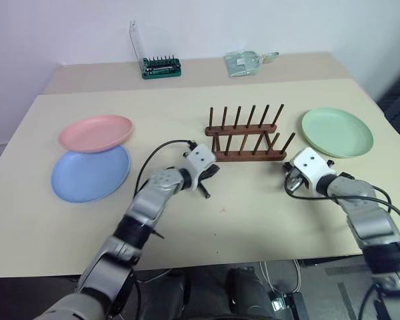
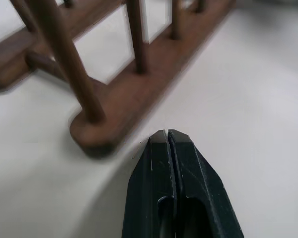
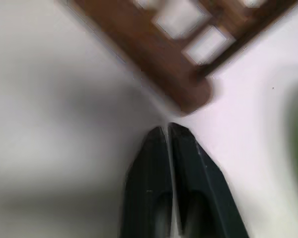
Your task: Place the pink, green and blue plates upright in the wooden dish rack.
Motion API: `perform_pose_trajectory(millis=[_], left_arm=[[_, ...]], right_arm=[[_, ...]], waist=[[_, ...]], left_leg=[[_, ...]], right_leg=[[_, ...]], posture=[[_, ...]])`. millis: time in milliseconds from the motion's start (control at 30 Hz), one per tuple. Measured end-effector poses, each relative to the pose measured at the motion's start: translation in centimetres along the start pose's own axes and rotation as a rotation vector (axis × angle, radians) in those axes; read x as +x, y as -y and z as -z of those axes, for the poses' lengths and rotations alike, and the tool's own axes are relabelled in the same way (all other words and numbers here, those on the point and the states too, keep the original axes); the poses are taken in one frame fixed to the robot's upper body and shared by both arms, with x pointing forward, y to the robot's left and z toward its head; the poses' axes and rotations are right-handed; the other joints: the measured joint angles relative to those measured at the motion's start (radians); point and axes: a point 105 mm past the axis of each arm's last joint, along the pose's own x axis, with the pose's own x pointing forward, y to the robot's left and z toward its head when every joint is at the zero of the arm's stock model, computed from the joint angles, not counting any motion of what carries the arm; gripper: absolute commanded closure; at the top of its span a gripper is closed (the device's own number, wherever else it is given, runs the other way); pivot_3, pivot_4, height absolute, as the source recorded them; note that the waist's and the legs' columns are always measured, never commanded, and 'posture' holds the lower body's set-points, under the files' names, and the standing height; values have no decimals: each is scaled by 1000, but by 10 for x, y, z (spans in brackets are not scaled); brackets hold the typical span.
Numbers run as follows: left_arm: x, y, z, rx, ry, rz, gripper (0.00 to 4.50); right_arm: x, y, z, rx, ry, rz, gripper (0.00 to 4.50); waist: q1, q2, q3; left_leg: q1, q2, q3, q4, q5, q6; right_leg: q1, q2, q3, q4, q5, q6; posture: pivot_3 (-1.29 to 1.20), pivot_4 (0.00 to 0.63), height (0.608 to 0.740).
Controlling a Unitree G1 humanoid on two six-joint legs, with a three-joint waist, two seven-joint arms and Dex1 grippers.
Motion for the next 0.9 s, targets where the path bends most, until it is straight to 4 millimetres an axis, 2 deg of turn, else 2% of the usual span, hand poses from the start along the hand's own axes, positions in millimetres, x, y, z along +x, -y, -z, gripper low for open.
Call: perform_pose_trajectory(millis=[67, 100, 200, 300, 367, 433, 500, 533, 600, 733, 900], left_arm=[[-27, -7, -10, -126, 67, -2, 2176], [-37, -14, -19, -163, 107, -24, 1744], [-82, -50, -54, -252, 269, -203, 128], [-121, -93, -80, -270, 383, -494, 52], [-143, -125, -88, -265, 378, -761, 52], [-184, -159, -88, -290, 334, -1112, 52], [-227, -174, -81, -375, 331, -1369, 52], [-240, -175, -75, -424, 336, -1443, 52], [-247, -172, -64, -520, 343, -1491, 52], [-234, -165, -47, -791, 361, -1475, 52], [-231, -161, -34, -928, 326, -1458, 52]], right_arm=[[-12, -15, -8, 16, 34, -83, 2139], [-15, -20, -15, 27, 56, -110, 1756], [-25, -40, -46, 26, 148, -209, 170], [-26, -41, -61, 9, 187, -215, 74], [-24, -39, -68, 5, 205, -218, 74], [-22, -39, -77, -10, 231, -233, 74], [-19, -39, -80, -14, 236, -246, 74], [-17, -38, -80, -12, 233, -252, 74], [-14, -36, -80, -8, 229, -258, 74], [-11, -39, -89, -24, 252, -283, 74], [-10, -39, -90, -25, 254, -284, 74]], waist=[[-1, 0, 0], [1, 0, 0], [4, 0, 0], [12, -1, 1], [16, -4, 2], [13, -6, 2], [4, -6, 2], [4, -6, 2], [9, -7, 2], [29, -12, 3], [31, -12, 3]], left_leg=[[0, 0, 0, 1, 0, 0], [0, 0, 0, 2, 0, 0], [2, 0, -1, 2, 0, 0], [2, -1, -1, 3, 0, 0], [1, -1, -1, 4, 0, 0], [1, -1, -1, 3, 0, -1], [1, -1, -1, 2, 0, -1], [1, -1, -1, 1, 0, 0], [0, -2, -2, 2, 0, -1], [0, -2, -3, 5, 0, -1], [0, -2, -3, 4, 0, -1]], right_leg=[[0, 0, 0, 0, 0, 0], [1, 0, 0, 0, 0, 0], [3, 1, 0, 0, 1, -1], [4, 0, 0, 0, 0, 0], [4, 0, 0, 0, 1, 0], [3, 1, 0, 0, 1, 0], [1, 1, 0, 0, 1, 0], [1, 0, 0, -1, 1, 0], [1, 0, 0, 0, 1, 0], [2, 0, 0, 0, 1, 0], [1, 0, 0, 0, 1, 0]], posture=[[0, 150, 740], [0, 150, 740], [0, 150, 740], [0, 150, 740], [0, 150, 740], [0, 150, 740], [0, 150, 740], [0, 150, 740], [0, 150, 740], [0, 150, 740], [0, 150, 740]])
